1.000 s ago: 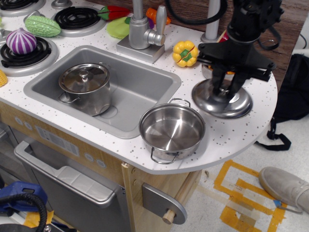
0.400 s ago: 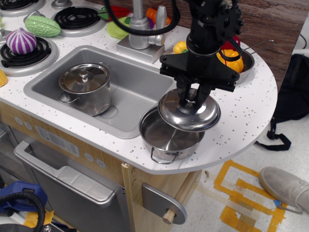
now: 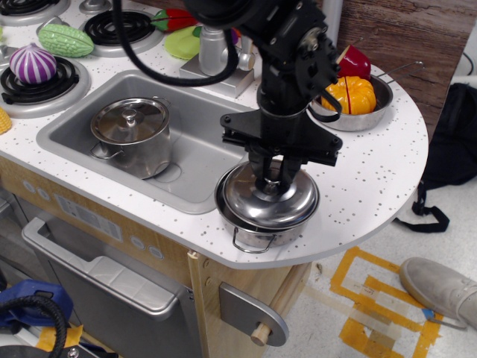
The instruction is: Put lid on pot or pan
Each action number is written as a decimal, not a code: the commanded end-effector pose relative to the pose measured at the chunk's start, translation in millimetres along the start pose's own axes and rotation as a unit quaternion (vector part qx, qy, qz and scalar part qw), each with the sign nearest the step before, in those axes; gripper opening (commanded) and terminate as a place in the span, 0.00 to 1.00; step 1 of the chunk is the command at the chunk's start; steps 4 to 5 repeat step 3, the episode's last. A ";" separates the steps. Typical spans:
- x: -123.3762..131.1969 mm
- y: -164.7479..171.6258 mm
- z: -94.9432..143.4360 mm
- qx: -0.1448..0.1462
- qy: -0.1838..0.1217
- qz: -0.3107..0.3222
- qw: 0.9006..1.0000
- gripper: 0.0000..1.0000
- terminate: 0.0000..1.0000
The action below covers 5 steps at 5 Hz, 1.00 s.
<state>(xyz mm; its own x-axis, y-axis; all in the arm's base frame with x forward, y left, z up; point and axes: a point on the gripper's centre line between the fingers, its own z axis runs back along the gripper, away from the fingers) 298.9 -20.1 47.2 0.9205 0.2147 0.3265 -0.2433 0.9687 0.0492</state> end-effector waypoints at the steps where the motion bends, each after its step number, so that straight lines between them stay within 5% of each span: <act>1: 6.4 8.4 7.5 -0.005 -0.041 -0.009 0.999 1.00 0.00; 2: 6.4 8.4 7.5 -0.005 -0.041 -0.009 0.999 1.00 0.00; 3: 6.4 8.4 7.5 -0.005 -0.041 -0.009 0.999 1.00 1.00; 5: 6.4 8.4 7.5 -0.005 -0.041 -0.009 0.999 1.00 1.00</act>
